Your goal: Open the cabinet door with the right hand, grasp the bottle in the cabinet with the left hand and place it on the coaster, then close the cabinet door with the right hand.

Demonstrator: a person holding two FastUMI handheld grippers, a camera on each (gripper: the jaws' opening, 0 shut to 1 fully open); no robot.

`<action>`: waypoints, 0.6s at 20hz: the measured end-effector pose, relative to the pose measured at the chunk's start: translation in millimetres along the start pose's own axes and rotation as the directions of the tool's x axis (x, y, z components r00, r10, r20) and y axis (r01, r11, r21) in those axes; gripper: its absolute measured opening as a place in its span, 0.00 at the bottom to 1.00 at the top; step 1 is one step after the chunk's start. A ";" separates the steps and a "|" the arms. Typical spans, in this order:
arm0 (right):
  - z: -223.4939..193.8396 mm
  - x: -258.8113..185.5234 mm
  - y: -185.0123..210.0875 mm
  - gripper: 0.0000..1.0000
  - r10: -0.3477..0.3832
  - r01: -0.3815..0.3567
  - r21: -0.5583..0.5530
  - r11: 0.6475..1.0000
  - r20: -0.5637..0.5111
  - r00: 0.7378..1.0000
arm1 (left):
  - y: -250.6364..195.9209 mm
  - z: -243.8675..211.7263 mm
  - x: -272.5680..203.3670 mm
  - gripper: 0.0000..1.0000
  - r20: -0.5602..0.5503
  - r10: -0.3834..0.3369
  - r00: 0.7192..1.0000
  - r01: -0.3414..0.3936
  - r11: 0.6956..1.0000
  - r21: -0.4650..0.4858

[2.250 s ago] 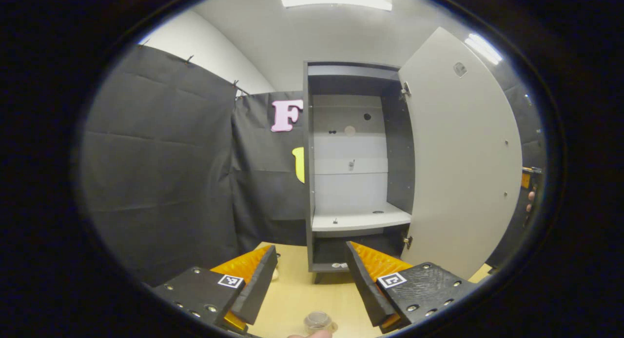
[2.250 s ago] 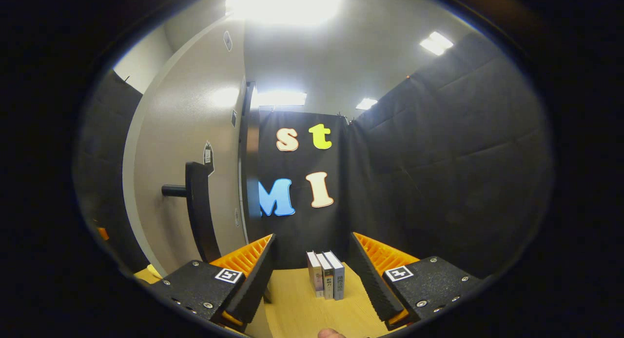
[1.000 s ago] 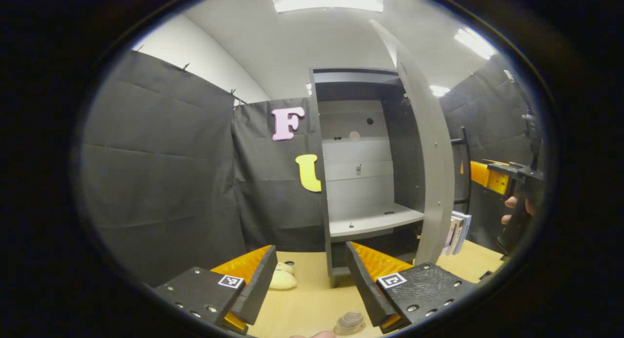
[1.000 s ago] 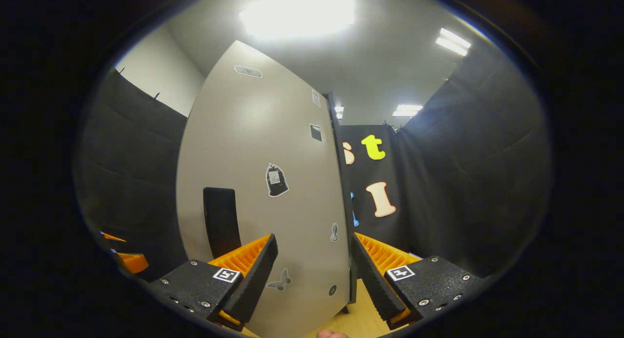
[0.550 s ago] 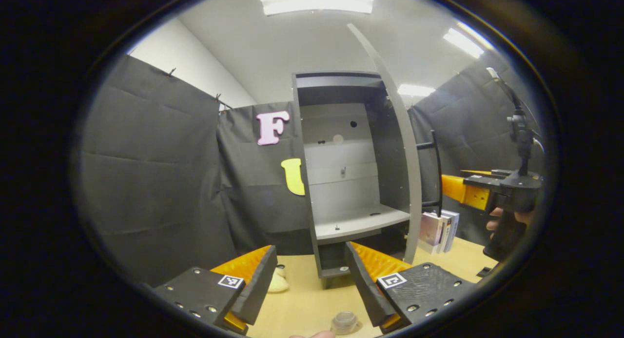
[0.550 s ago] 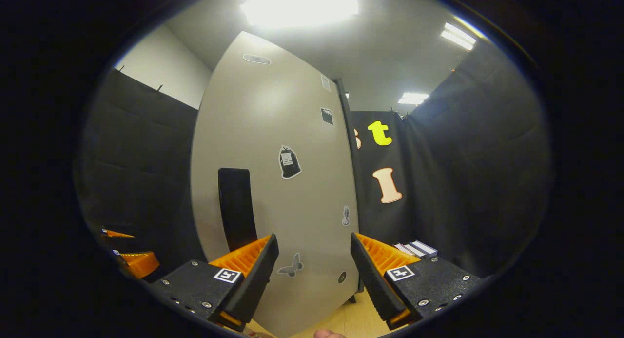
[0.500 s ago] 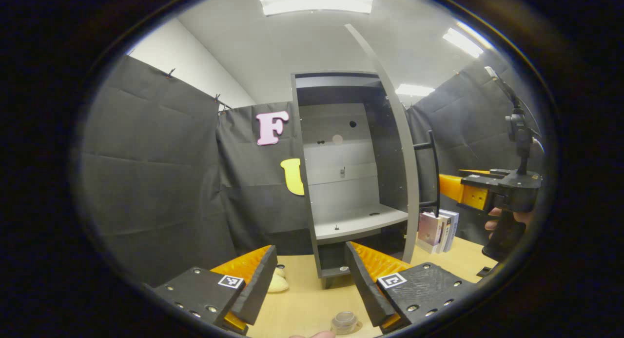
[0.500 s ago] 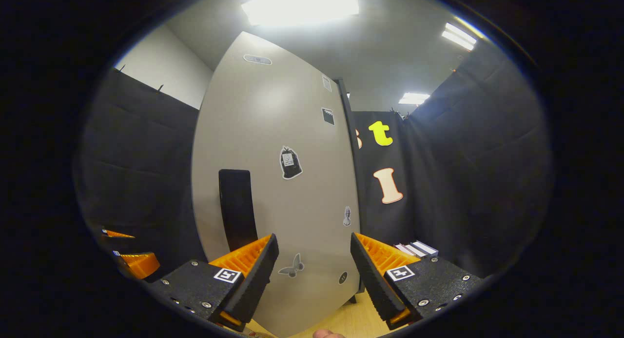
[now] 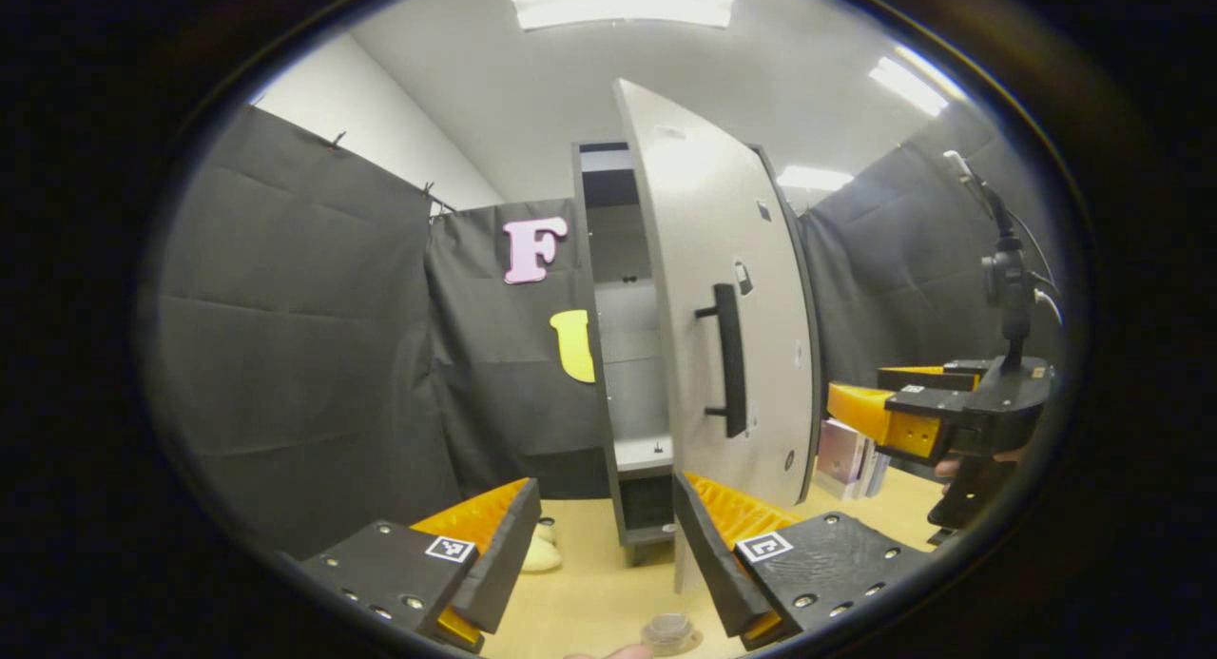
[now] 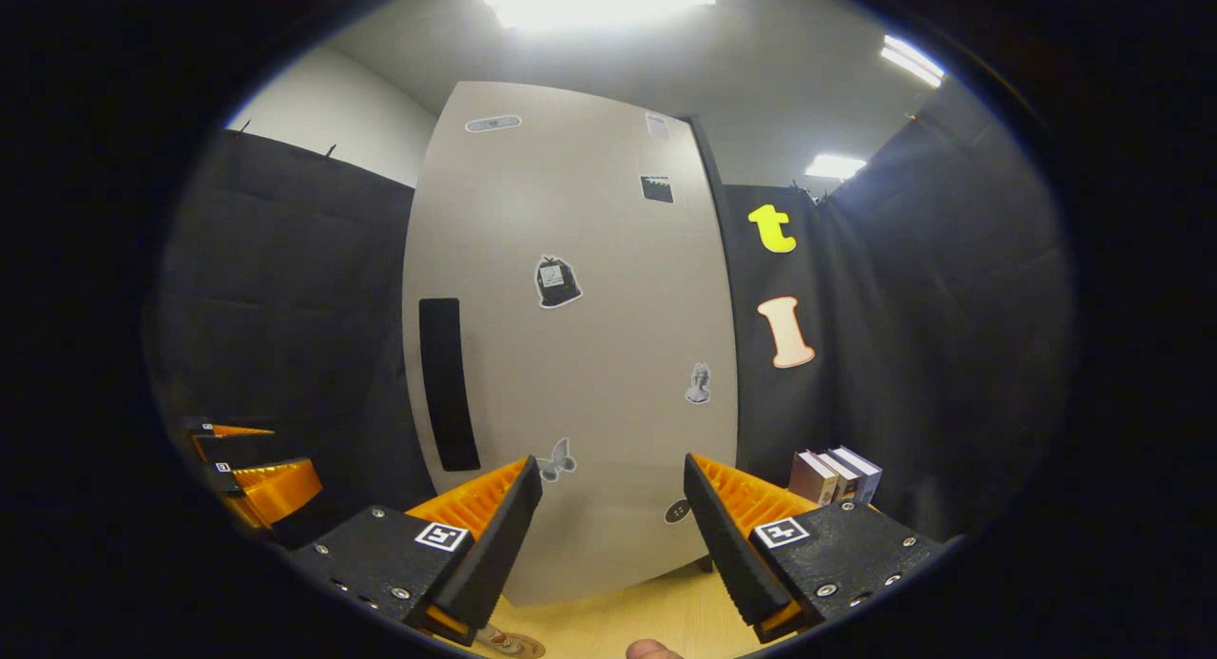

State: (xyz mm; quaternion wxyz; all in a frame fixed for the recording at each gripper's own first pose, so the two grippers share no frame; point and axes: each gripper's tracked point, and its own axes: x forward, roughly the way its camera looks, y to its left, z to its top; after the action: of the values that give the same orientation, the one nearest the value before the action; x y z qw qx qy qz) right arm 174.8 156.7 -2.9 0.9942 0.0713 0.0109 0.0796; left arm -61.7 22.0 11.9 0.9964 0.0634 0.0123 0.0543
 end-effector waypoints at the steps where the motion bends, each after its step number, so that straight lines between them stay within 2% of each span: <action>1: 0.3 0.2 -2.8 0.94 -0.011 0.011 -0.003 1.000 0.004 1.000 | -3.8 1.5 5.3 0.82 0.010 -0.004 1.000 0.004 1.000 -0.002; 3: 1.8 -1.0 -9.5 0.92 -0.042 0.042 -0.016 0.999 0.008 0.999 | -13.8 6.4 15.1 0.82 0.039 -0.020 0.999 0.020 1.000 -0.005; 8: 6.0 -6.5 -21.8 0.93 -0.083 0.084 -0.020 0.996 0.018 0.996 | -51.1 18.1 36.6 0.84 0.075 -0.073 0.995 0.073 0.997 0.007; 12: 2.9 -15.0 -30.6 0.93 -0.102 0.102 -0.015 0.995 -0.012 0.995 | -76.9 22.5 33.9 0.83 0.075 -0.092 0.993 0.092 0.996 0.008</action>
State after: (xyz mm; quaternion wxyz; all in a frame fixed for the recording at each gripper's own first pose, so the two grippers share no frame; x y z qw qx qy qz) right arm 164.9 124.0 -4.3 0.9974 0.0629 0.0201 0.0290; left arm -19.0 -52.9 23.7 0.9975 0.0671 -0.0222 0.0060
